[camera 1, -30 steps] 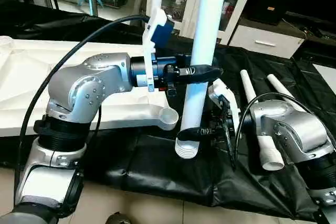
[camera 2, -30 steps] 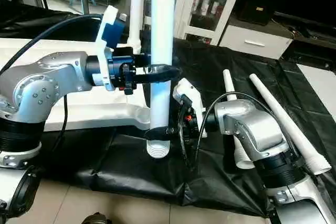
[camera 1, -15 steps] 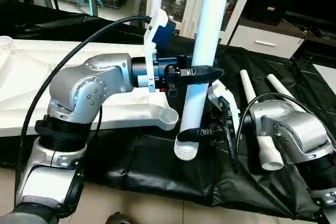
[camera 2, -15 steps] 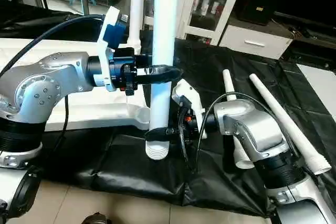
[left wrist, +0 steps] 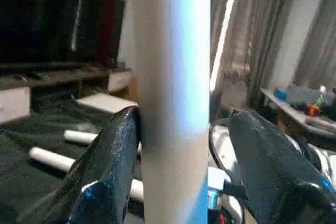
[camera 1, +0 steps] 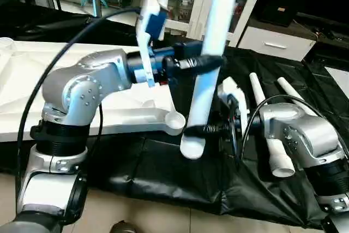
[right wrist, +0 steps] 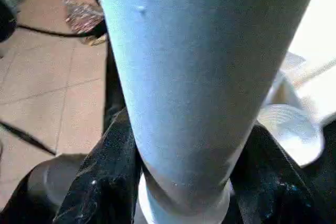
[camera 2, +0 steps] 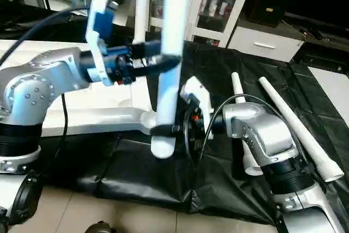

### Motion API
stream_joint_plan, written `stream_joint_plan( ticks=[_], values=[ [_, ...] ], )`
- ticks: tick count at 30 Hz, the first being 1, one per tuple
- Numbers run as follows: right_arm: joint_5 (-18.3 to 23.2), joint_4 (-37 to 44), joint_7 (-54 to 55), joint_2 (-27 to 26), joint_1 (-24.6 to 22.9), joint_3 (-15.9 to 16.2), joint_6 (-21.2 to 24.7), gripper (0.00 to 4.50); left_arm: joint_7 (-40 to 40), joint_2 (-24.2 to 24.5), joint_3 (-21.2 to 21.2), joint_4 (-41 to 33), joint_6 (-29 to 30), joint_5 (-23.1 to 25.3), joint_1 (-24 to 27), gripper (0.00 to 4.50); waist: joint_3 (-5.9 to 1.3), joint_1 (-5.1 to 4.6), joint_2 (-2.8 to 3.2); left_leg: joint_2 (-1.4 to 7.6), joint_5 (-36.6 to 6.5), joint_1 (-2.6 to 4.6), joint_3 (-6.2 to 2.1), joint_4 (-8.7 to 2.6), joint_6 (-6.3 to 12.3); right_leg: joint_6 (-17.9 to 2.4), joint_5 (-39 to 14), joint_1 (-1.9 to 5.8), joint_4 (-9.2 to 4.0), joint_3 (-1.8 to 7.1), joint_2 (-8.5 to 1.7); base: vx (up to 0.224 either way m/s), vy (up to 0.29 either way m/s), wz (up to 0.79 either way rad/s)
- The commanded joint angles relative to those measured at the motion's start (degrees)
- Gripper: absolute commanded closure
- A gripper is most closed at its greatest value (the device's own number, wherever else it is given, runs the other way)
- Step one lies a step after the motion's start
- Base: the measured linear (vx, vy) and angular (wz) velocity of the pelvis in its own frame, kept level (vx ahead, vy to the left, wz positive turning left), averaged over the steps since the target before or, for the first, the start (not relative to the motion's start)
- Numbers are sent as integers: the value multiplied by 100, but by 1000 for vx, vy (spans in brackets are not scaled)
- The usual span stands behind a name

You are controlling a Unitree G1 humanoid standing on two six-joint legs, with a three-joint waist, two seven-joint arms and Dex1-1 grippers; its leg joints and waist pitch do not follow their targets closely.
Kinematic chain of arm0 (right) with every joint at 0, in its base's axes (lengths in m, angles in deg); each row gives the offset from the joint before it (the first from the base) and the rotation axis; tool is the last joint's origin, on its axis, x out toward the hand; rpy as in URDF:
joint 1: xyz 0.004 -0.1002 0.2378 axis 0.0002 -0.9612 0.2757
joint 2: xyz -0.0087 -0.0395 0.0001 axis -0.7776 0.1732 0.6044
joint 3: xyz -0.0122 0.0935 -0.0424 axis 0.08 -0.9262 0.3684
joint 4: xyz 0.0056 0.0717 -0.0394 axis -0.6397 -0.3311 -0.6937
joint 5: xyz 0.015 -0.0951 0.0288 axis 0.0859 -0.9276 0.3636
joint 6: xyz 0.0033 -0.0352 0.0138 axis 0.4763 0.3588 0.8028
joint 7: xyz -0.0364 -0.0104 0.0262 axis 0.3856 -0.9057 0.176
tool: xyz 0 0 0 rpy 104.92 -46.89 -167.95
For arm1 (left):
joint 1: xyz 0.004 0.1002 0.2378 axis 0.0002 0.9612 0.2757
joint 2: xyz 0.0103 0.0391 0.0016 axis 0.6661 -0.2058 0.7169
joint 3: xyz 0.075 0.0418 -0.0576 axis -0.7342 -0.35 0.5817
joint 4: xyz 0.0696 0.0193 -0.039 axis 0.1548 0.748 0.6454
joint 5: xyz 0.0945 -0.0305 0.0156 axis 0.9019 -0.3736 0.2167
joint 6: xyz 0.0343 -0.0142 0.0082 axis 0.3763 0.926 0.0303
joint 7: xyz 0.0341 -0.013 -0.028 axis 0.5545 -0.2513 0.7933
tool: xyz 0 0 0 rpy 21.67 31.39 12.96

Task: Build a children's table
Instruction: Pick table leg

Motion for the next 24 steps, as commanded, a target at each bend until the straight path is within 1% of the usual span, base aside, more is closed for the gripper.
stream_joint_plan(
  ticks=[1,2,3,4,5,6,7,8,9,10,11,12,13,14,15,16,17,18,19,20,21,22,23,24],
  values=[
    [-7,-111,248,12,102,-322,-146,261,301,-70,310,166,-183,-90,-191,122,-421,0,188,138,-1462,114,-35,-414,-546,-896,-1148,271,-347,195,-278,0,0,0],
    [-79,-258,469,-31,143,-424,-204,261,350,-46,466,189,-285,-106,-154,121,-416,-12,172,140,-1486,109,-33,-418,-546,-885,-1155,267,-359,196,-272,0,0,0],
    [-186,-462,777,-79,192,-562,-281,261,420,-1,675,204,-403,-121,-84,121,-418,-31,187,137,-1505,113,-36,-417,-573,-896,-1134,259,-358,193,-269,0,0,0],
    [-244,-570,939,-103,217,-634,-320,261,453,26,782,206,-461,-129,-43,121,-421,-38,172,132,-1515,115,-36,-415,-596,-903,-1183,261,-357,186,-270,0,0,0],
    [-395,-717,1226,-120,216,-731,-439,261,474,146,870,188,-527,-51,87,121,-424,-35,187,135,-1485,114,-40,-414,-617,-907,-1166,259,-349,186,-279,0,0,0],
    [-447,-748,1362,-125,162,-797,-461,261,355,368,637,124,-691,285,287,121,-421,-49,186,128,-1472,115,-37,-419,-640,-886,-1167,258,-343,186,-260,0,0,0],
    [-467,-759,1424,-127,131,-831,-466,261,283,490,495,87,-785,477,396,121,-407,-66,186,135,-1523,113,-38,-433,-615,-805,-1238,260,-352,192,-253,0,0,0],
    [-512,-747,1524,-135,80,-858,-479,261,220,631,265,76,-909,747,522,121,-408,-64,192,140,-1524,119,-42,-443,-605,-758,-1284,256,-363,194,-258,0,0,0],
    [-596,-690,1713,-165,-28,-897,-521,261,128,878,-277,101,-1233,1344,747,121,-409,-67,197,151,-1469,129,-46,-453,-568,-637,-1304,245,-382,199,-255,0,0,0],
    [-596,-690,1713,-165,-28,-897,-521,262,128,878,-277,101,-1233,1344,747,121,-419,-79,222,152,-1447,147,-41,-452,-593,-605,-1247,234,-354,202,-250,0,0,0],
    [-626,-662,1777,-181,-69,-908,-546,262,112,948,-492,127,-1377,1573,815,121,-427,-77,234,152,-1432,163,-31,-443,-596,-653,-1154,222,-347,201,-245,0,0,0],
    [-646,-636,1908,-228,-113,-951,-570,262,-7,1071,-866,160,-1493,1840,922,121,-430,-64,241,158,-1391,164,-27,-438,-595,-733,-982,216,-334,200,-242,0,0,0],
    [-643,-604,1957,-251,-140,-971,-566,262,-139,1179,-1205,251,-1694,2105,987,121,-422,-54,237,156,-1422,151,-29,-447,-602,-770,-971,226,-328,198,-249,0,0,0],
    [-632,-567,2022,-280,-170,-994,-562,262,-314,1310,-1616,387,-1914,2418,1067,121,-418,-49,253,149,-1485,146,-31,-452,-597,-754,-1033,230,-330,202,-253,0,0,0],
    [-609,-515,2091,-313,-201,-1018,-549,262,-523,1463,-2106,647,-2291,2859,1135,121,-413,-41,240,149,-1504,148,-37,-464,-583,-727,-1091,230,-362,202,-258,0,0,0],
    [-607,-512,2095,-316,-203,-1019,-547,262,-537,1474,-2140,668,-2321,2892,1139,121,-405,-50,233,146,-1575,143,-37,-469,-584,-683,-1210,228,-368,206,-261,0,0,0],
    [-588,-483,2123,-336,-215,-1034,-538,262,-620,1519,-2355,902,-2661,3176,1146,121,-399,-52,254,137,-1601,135,-37,-472,-562,-630,-1294,226,-398,214,-263,0,0,0],
    [-577,-469,2141,-350,-220,-1044,-535,262,-654,1532,-2449,1042,-2858,3326,1143,121,-418,-68,238,142,-1586,129,-40,-469,-588,-595,-1304,242,-377,219,-275,0,0,0],
    [-547,-431,2149,-362,-233,-1075,-511,262,-721,1494,-2497,1247,-3011,3393,1111,121,-425,-75,298,142,-1566,127,-46,-466,-614,-628,-1254,234,-361,218,-281,0,0,0],
    [-547,-431,2149,-362,-233,-1075,-511,262,-721,1494,-2497,1247,-3011,3393,1111,121,-425,-75,298,142,-1566,127,-46,-466,-614,-628,-1254,234,-361,218,-281,0,0,0],
    [-502,-331,2161,-370,-283,-1133,-457,262,-955,1419,-2573,1617,-3190,3479,1029,121,-420,-97,280,145,-1658,131,-40,-463,-627,-719,-1247,232,-365,213,-282,0,0,0],
    [-497,-315,2164,-369,-292,-1140,-450,262,-985,1408,-2580,1659,-3208,3500,1020,139,-420,-106,293,145,-1687,136,-39,-458,-619,-763,-1264,229,-363,213,-285,0,0,0],
    [-491,-276,2170,-366,-316,-1154,-432,262,-1074,1411,-2634,1790,-3289,3592,990,139,-418,-114,291,149,-1702,135,-39,-462,-614,-780,-1266,228,-359,214,-284,0,0,0],
    [-491,-248,2180,-364,-334,-1157,-422,262,-1143,1443,-2716,1912,-3388,3687,956,149,-417,-112,299,151,-1726,140,-43,-462,-603,-793,-1283,224,-364,213,-286,0,0,0]
  ],
)
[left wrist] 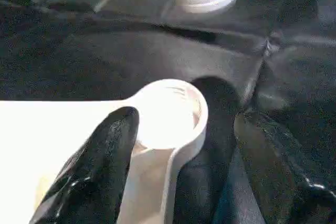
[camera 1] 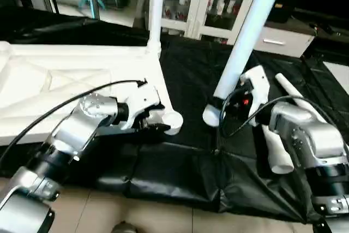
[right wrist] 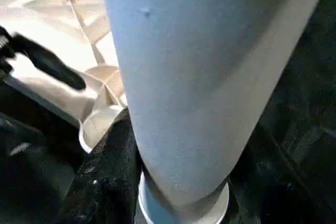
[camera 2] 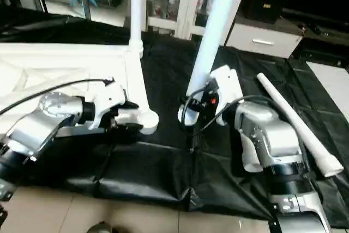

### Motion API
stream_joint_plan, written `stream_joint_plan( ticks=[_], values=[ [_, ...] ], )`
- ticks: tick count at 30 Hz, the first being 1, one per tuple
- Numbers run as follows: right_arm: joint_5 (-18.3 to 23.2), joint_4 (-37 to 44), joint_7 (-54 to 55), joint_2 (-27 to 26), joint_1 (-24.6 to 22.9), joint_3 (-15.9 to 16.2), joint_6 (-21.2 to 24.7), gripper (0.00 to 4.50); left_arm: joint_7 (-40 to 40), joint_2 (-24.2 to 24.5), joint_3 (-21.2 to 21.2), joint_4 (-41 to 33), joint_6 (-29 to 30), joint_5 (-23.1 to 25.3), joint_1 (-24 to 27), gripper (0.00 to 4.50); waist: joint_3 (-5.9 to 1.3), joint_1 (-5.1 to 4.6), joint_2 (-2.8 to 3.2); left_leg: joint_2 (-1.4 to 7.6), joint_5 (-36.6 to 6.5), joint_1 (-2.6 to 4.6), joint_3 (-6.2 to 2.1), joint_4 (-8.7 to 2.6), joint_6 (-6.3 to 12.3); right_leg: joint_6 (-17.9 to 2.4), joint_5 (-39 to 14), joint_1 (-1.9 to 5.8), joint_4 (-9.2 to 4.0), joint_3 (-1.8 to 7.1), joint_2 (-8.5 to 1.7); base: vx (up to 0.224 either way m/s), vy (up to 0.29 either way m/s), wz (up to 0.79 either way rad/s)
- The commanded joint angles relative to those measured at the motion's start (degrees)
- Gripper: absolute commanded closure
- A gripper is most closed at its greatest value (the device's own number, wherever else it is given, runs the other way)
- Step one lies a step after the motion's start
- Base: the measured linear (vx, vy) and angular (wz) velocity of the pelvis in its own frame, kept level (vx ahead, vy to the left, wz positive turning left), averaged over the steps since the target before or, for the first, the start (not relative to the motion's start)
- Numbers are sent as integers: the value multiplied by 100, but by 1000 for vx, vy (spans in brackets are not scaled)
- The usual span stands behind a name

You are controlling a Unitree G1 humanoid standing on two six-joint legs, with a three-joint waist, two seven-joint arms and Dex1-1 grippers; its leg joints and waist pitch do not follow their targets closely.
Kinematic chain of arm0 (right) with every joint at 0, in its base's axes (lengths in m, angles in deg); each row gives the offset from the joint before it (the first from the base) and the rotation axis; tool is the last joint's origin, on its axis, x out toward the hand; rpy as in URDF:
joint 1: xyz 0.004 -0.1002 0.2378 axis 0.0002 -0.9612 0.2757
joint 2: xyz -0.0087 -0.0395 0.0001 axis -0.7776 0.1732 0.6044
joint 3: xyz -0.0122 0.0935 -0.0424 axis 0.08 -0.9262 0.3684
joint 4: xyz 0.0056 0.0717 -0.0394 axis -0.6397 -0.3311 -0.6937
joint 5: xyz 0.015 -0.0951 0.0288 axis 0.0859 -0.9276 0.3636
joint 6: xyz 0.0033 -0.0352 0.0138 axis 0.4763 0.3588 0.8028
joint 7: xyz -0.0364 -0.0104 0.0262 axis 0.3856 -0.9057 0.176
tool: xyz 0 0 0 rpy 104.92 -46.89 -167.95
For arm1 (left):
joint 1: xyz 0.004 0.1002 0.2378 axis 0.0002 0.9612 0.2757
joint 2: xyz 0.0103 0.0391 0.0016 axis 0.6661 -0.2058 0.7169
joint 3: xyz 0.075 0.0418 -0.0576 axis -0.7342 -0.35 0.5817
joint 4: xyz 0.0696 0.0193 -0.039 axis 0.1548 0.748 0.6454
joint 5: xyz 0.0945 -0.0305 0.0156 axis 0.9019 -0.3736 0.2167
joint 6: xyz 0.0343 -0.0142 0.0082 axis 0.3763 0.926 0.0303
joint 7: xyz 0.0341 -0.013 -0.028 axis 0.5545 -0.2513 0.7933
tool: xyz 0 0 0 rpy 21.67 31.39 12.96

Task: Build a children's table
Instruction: Pick table leg

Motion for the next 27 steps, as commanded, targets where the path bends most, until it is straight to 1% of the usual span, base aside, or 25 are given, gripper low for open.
stream_joint_plan(
  ticks=[1,2,3,4,5,7,8,9,10,11,12,13,14,15,16,17,19,20,22,23,24,25,26,27],
  values=[
    [52,164,48,41,-66,-164,69,262,-148,12,-159,141,-189,180,-133,156,-420,-21,173,144,-1816,133,-48,-468,-579,-810,-1360,225,-392,213,-296,0,0,0],
    [60,203,55,39,-93,-158,85,262,-134,30,-227,381,-321,283,-206,159,-419,-27,189,144,-1826,129,-51,-469,-575,-817,-1355,225,-393,214,-296,0,0,0],
    [66,220,55,40,-109,-156,90,262,-117,34,-262,502,-384,328,-244,169,-420,-37,186,140,-1857,139,-46,-464,-554,-806,-1378,216,-406,215,-291,0,0,0],
    [83,294,67,45,-164,-136,127,262,-49,10,-279,868,-563,415,-339,184,-426,-40,190,144,-1850,134,-49,-462,-560,-817,-1365,227,-392,216,-299,0,0,0],
    [98,338,72,47,-188,-130,162,262,-54,22,-305,1001,-626,468,-373,184,-417,-46,179,131,-1824,131,-42,-460,-522,-797,-1412,220,-421,217,-288,0,0,0],
    [163,522,39,83,-272,-101,289,262,-176,28,-292,1367,-772,562,-446,205,-425,-60,177,140,-1745,118,-48,-464,-518,-792,-1403,233,-406,220,-305,0,0,0],
    [171,553,29,89,-285,-98,309,262,-210,16,-269,1428,-798,579,-456,205,-428,-58,180,147,-1724,122,-49,-464,-519,-803,-1379,236,-402,220,-309,0,0,0],
    [186,598,8,110,-316,-96,329,262,-245,-2,-223,1551,-866,608,-471,216,-428,-65,171,155,-1692,123,-44,-463,-507,-833,-1314,228,-398,222,-312,0,0,0],
    [201,631,-10,131,-342,-96,354,262,-288,2,-182,1657,-921,621,-472,228,-429,-68,149,158,-1686,125,-41,-461,-505,-848,-1307,227,-392,220,-315,0,0,0],
    [215,658,-20,146,-364,-99,374,262,-317,12,-164,1723,-960,625,-469,235,-424,-67,166,161,-1670,127,-39,-463,-499,-883,-1296,224,-392,223,-321,0,0,0],
    [220,668,-25,149,-371,-97,382,262,-323,11,-154,1755,-960,611,-472,240,-424,-67,170,166,-1668,129,-39,-465,-506,-894,-1273,222,-383,223,-322,0,0,0],
    [228,685,-31,154,-382,-94,393,262,-345,9,-140,1820,-971,594,-482,243,-422,-65,159,164,-1663,126,-36,-463,-500,-910,-1270,225,-381,224,-327,0,0,0],
    [233,698,-34,157,-390,-91,401,262,-375,6,-131,1887,-991,585,-494,243,-418,-69,162,161,-1671,129,-32,-463,-495,-914,-1290,218,-386,225,-326,0,0,0],
    [240,706,-41,157,-390,-83,412,262,-415,29,-132,1977,-1018,598,-505,250,-415,-67,162,161,-1706,130,-34,-464,-491,-912,-1350,217,-393,226,-330,0,0,0],
    [248,712,-50,158,-391,-76,421,262,-454,55,-129,2014,-1018,601,-498,272,-412,-68,153,166,-1735,132,-35,-469,-494,-904,-1409,217,-400,226,-336,0,0,0],
    [247,706,-56,157,-387,-70,420,262,-493,77,-122,2009,-1005,590,-482,279,-409,-62,161,168,-1796,142,-37,-469,-498,-890,-1521,206,-409,228,-346,0,0,0],
    [245,707,-60,155,-387,-69,427,262,-524,106,-100,1989,-1007,577,-452,283,-399,-64,140,174,-1855,137,-44,-478,-501,-864,-1650,201,-414,225,-350,0,0,0],
    [248,712,-64,155,-387,-71,438,262,-556,118,-82,2017,-1041,597,-446,289,-401,-60,139,176,-1856,145,-42,-478,-499,-857,-1667,195,-419,226,-352,0,0,0],
    [254,710,-79,153,-382,-63,455,262,-587,140,-43,2086,-1110,628,-439,316,-398,-57,128,178,-1853,141,-43,-481,-500,-849,-1678,193,-423,226,-354,0,0,0],
    [259,718,-83,152,-386,-59,464,262,-602,147,-29,2101,-1126,633,-433,322,-400,-57,121,174,-1819,129,-42,-480,-490,-838,-1661,201,-416,227,-354,0,0,0],
    [258,719,-88,151,-386,-55,466,262,-609,149,-21,2107,-1135,638,-429,327,-400,-57,133,177,-1795,130,-45,-483,-495,-837,-1639,199,-413,227,-357,0,0,0],
    [257,720,-95,149,-386,-49,468,262,-620,151,-11,2114,-1149,646,-423,335,-399,-55,122,175,-1785,127,-44,-483,-488,-834,-1641,200,-412,227,-355,0,0,0],
    [257,729,-111,142,-389,-36,475,262,-646,156,7,2127,-1182,660,-399,360,-400,-56,122,175,-1765,128,-41,-482,-484,-832,-1631,198,-413,228,-358,0,0,0],
    [255,729,-118,140,-387,-29,477,262,-650,152,5,2145,-1201,674,-391,366,-401,-57,119,176,-1757,128,-40,-481,-484,-831,-1627,197,-413,228,-359,0,0,0]
  ],
)
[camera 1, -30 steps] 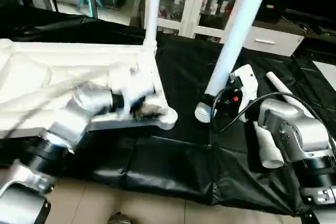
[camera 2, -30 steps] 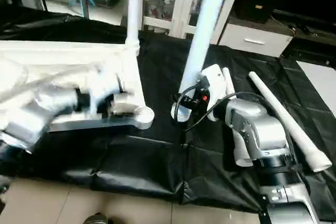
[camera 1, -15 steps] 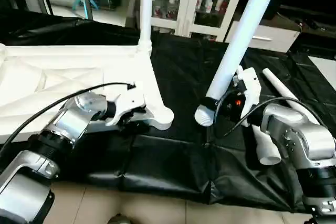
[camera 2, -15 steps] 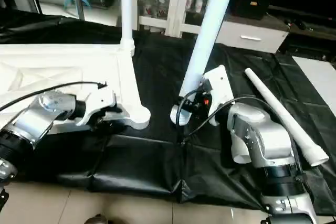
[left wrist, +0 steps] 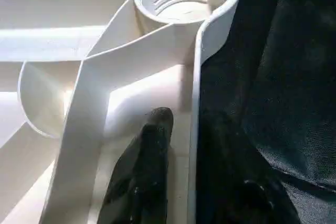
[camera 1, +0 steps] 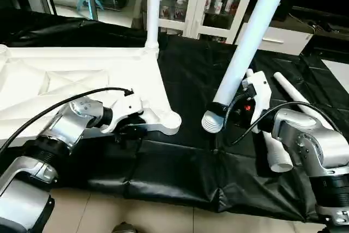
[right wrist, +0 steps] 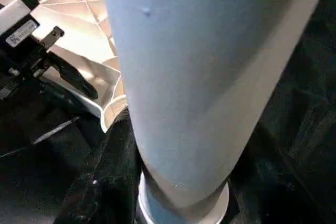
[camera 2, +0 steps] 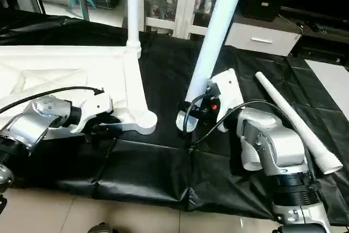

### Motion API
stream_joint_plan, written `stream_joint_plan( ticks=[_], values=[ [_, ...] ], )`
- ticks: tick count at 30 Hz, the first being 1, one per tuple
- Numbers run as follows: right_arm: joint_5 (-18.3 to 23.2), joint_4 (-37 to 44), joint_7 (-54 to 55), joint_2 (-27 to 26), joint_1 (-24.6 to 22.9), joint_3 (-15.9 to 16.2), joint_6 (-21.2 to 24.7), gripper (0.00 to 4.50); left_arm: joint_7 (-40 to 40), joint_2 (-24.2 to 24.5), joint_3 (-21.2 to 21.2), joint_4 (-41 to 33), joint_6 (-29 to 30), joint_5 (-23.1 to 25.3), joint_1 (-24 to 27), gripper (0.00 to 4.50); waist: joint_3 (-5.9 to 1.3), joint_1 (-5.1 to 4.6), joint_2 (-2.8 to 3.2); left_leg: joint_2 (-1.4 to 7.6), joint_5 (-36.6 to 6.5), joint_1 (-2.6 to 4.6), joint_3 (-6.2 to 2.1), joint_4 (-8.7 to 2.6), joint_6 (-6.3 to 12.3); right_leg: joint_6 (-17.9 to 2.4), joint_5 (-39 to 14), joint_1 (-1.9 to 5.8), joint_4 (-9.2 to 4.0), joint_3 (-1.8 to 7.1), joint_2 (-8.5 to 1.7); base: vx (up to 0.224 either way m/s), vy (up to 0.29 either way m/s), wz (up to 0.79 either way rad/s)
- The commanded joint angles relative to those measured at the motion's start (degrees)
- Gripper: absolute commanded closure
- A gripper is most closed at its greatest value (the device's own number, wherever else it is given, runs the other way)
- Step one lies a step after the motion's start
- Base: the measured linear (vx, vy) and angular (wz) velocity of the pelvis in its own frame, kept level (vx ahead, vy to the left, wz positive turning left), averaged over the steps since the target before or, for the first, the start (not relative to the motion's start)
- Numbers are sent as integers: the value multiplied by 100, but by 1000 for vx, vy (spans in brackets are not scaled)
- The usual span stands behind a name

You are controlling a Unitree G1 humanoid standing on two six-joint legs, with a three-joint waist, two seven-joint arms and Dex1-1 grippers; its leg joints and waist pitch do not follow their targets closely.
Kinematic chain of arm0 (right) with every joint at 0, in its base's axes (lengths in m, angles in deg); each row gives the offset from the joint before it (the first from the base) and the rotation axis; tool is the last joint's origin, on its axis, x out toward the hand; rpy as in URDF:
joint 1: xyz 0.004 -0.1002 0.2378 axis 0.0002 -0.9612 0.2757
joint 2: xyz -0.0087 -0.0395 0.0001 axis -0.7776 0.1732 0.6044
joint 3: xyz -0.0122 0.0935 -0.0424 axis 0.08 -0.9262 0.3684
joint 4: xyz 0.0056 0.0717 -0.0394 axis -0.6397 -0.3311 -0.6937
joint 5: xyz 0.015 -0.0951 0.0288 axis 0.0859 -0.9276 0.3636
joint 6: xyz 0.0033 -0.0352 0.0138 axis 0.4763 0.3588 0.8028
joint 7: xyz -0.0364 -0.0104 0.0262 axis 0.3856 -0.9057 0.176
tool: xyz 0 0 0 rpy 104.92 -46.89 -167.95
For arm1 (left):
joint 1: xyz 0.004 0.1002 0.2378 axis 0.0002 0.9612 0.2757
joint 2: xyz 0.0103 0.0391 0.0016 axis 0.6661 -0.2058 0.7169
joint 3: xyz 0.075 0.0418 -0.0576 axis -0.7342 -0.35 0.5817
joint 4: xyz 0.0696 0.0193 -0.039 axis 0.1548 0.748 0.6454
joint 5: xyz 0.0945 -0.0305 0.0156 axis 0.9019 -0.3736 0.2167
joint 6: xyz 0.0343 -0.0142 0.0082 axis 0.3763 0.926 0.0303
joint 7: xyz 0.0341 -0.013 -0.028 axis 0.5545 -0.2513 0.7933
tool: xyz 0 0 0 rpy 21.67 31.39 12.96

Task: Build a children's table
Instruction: Pick table leg, then insert table leg to table base

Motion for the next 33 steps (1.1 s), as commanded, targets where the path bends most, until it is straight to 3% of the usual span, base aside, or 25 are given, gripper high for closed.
stream_joint_plan(
  ticks=[1,5,8,12,14,17,20,26,30,31,33],
  values=[
    [69,152,-41,79,-10,-10,25,262,-59,23,46,48,-64,109,21,366,-399,-5,90,176,-1756,126,-46,-481,-489,-832,-1622,199,-410,228,-358,0,0,0],
    [70,169,-47,81,-18,-11,36,262,-64,-6,28,102,-165,163,55,404,-394,-7,91,178,-1841,133,-49,-486,-503,-817,-1699,191,-422,229,-358,0,0,0],
    [58,167,-43,83,-29,-22,30,262,-109,-30,-58,54,-201,260,133,438,-395,-12,136,179,-1905,138,-57,-491,-531,-819,-1693,190,-422,231,-358,0,0,0],
    [41,169,11,61,-34,-50,18,262,-101,-62,-169,-7,-245,375,252,449,-401,-14,136,184,-1870,141,-57,-492,-536,-865,-1560,195,-406,231,-356,0,0,0],
    [85,197,89,-5,-17,-104,44,262,-116,-134,-212,-237,-204,373,412,450,-406,-20,119,189,-1836,138,-52,-490,-528,-898,-1456,203,-396,234,-356,0,0,0],
    [205,256,147,-121,23,-135,196,262,-196,-303,-283,-862,42,224,718,450,-413,-20,151,189,-1770,153,-34,-481,-494,-984,-1307,204,-380,237,-347,0,0,0],
    [283,290,113,-183,38,-96,299,262,-224,-483,-325,-1331,279,86,903,450,-396,-12,141,191,-1785,152,-18,-482,-428,-998,-1427,192,-397,242,-345,0,0,0],
    [304,189,26,-255,120,49,357,262,-4,-787,-464,-1661,493,200,1018,450,-386,63,125,179,-1886,154,-12,-490,-334,-708,-2207,156,-493,254,-369,0,0,0],
    [249,112,-73,-211,152,213,384,262,146,-876,-425,-1674,610,294,1001,450,-381,55,132,171,-1996,130,-43,-503,-355,-452,-2696,158,-548,244,-389,0,0,0],
    [213,63,-105,-185,162,292,407,262,233,-901,-399,-1701,709,367,997,450,-384,53,109,168,-1995,127,-48,-504,-351,-408,-2753,155,-557,238,-386,0,0,0],
    [190,19,-133,-160,174,354,446,262,296,-918,-387,-1710,787,432,985,450,-381,51,113,176,-1989,125,-53,-511,-346,-400,-2773,147,-556,236,-387,0,0,0]
  ],
)
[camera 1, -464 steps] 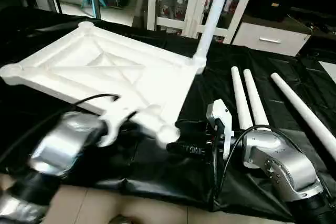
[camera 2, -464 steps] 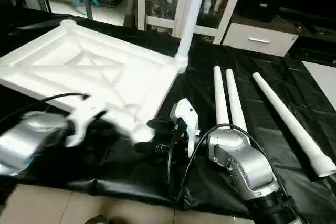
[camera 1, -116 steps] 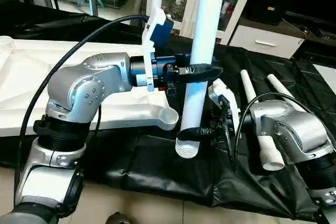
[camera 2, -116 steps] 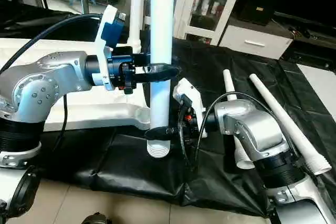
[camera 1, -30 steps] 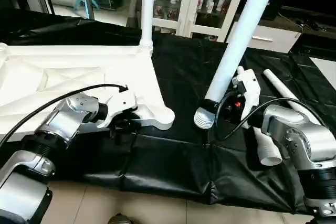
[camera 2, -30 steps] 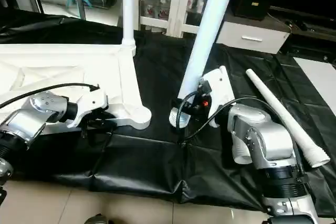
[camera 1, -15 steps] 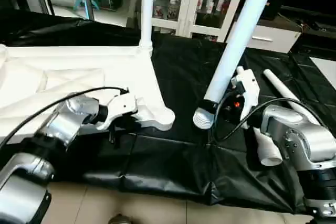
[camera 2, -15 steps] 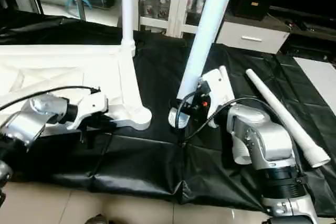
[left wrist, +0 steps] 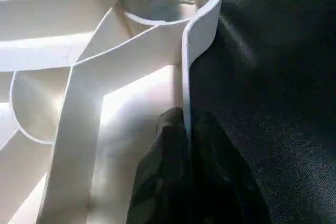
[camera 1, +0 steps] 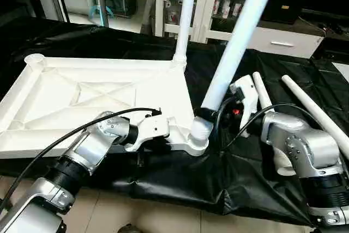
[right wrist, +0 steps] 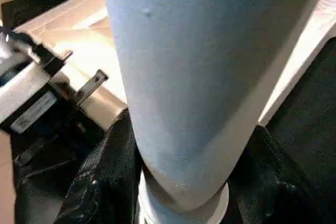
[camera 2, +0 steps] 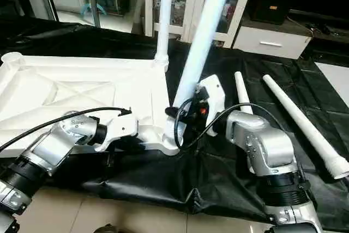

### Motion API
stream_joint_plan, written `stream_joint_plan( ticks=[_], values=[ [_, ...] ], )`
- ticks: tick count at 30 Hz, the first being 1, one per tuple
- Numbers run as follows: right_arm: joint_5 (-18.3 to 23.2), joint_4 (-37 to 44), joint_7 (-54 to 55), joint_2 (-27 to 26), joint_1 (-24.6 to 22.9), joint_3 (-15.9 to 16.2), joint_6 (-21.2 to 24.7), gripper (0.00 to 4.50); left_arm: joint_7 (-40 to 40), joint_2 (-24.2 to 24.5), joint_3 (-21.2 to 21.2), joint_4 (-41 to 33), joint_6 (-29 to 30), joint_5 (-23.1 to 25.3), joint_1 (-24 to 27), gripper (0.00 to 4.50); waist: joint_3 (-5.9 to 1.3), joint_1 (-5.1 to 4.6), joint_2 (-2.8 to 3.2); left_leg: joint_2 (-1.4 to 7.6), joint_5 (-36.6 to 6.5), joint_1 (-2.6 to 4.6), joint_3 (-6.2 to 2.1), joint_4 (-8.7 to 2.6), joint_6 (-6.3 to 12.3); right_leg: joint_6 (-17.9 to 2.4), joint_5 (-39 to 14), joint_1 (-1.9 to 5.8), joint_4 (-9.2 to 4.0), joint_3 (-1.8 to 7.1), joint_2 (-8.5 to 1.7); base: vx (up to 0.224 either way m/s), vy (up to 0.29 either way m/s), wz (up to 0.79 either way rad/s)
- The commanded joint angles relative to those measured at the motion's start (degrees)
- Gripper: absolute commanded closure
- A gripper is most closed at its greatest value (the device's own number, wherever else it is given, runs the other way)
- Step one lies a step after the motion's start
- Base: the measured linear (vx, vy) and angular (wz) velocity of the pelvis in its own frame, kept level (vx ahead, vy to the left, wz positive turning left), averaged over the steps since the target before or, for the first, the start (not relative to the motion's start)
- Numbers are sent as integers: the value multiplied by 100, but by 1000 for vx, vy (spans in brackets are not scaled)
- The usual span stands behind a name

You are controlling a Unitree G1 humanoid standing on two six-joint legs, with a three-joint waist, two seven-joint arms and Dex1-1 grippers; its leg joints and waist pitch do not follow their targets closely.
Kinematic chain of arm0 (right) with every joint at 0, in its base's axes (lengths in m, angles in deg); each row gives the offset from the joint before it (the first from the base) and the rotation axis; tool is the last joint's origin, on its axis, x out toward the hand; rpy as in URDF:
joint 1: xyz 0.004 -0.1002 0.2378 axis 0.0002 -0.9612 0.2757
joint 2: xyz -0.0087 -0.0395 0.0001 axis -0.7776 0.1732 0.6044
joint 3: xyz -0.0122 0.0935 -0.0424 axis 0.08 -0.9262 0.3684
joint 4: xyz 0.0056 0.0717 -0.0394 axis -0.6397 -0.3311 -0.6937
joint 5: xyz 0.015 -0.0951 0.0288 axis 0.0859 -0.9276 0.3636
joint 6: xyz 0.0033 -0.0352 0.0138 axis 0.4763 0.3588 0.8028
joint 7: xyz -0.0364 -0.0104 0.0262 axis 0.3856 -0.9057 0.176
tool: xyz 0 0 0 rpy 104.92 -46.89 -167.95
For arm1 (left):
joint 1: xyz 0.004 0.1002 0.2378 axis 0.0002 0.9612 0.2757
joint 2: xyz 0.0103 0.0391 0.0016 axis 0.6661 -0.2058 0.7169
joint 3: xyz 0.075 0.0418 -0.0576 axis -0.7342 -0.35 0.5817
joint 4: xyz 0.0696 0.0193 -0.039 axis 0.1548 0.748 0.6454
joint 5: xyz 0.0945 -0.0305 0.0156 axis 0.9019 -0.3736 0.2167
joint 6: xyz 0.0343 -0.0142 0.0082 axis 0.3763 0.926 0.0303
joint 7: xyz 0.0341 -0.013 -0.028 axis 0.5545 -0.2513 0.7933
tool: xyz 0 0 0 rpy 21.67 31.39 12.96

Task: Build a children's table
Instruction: Insert table leg to table base

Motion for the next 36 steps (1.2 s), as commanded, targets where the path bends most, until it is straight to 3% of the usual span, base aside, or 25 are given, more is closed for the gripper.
stream_joint_plan(
  ticks=[1,5,15,16,21,28,36],
  values=[
    [-20,-35,-72,104,141,74,127,262,273,-197,-127,-13,211,72,128,450,-301,-56,-46,194,-2001,116,-79,-499,-369,-449,-2712,114,-556,220,-358,0,0,0],
    [-60,-83,-146,164,157,158,218,262,343,-199,-114,-100,369,155,129,450,-307,-67,-81,195,-1954,89,-84,-510,-368,-454,-2591,129,-550,215,-357,0,0,0],
    [-216,-475,-190,118,305,287,-24,262,-31,-166,-99,-201,449,92,117,450,-319,-104,-86,190,-1889,94,-72,-507,-348,-535,-2369,127,-543,215,-349,0,0,0],
    [-233,-526,-186,104,329,293,-52,262,-66,-157,-114,-196,451,105,105,450,-325,-117,-65,189,-1884,89,-74,-509,-359,-566,-2286,127,-532,215,-345,0,0,0],
    [-272,-714,-217,66,392,308,-132,262,-76,-163,-123,-169,430,122,70,450,-332,-119,-66,187,-1809,82,-60,-508,-350,-684,-1970,148,-501,217,-328,0,0,0],
    [-289,-1044,-244,-17,389,316,-259,263,-144,-164,-120,-146,416,158,38,450,-312,-130,-55,194,-2076,113,-76,-521,-385,-610,-2364,122,-552,215,-342,0,0,0],
    [-226,-1294,-130,-167,20,-45,-582,263,-108,-163,-35,-98,380,173,11,450,-315,-133,-61,202,-2250,124,-86,-532,-386,-585,-2444,98,-581,212,-349,0,0,0]
  ],
)
